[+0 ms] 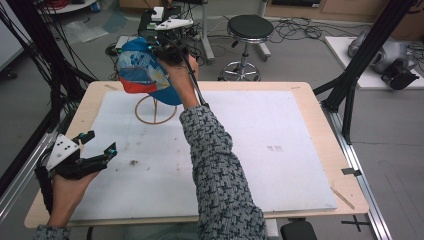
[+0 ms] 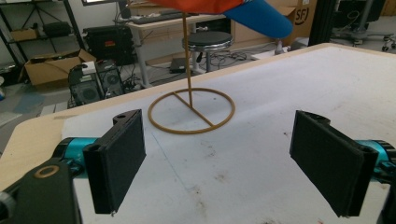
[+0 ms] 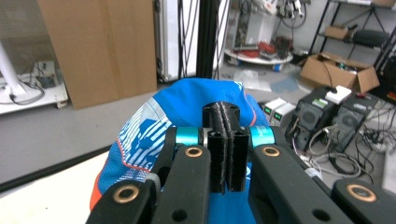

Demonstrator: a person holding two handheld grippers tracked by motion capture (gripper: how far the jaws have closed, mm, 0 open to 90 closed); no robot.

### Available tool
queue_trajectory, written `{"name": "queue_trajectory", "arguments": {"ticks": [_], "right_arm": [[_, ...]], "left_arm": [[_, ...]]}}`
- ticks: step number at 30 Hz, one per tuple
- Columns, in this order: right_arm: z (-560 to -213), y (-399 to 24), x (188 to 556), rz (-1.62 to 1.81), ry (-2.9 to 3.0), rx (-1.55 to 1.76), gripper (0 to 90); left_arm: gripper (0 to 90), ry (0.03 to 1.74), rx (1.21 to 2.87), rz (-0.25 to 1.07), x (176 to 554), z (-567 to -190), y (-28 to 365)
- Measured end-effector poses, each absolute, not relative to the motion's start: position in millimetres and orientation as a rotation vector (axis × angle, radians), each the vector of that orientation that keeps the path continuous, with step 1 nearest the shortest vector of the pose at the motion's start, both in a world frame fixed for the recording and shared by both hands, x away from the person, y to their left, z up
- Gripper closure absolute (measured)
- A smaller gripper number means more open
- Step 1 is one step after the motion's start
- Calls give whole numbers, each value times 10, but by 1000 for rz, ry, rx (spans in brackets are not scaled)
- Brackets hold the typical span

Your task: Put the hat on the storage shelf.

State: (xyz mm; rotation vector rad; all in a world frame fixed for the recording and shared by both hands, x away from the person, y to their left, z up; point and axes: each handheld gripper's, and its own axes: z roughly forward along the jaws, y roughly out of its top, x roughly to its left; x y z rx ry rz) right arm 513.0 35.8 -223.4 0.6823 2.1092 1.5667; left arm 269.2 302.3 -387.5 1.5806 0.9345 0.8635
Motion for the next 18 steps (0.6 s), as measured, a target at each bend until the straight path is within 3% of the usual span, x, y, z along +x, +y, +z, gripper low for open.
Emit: {"name": "queue_trajectory", "arguments": {"ticks": [13,18], "right_arm": [[-2349,463,5203,1518,2148,719,887],[-2366,469,5214,1498,2152,736,765]], "left_arm": [[184,939,1584,865,2652,-3894,3053],[184,939,1586,863,2655,-3897,3054]]}}
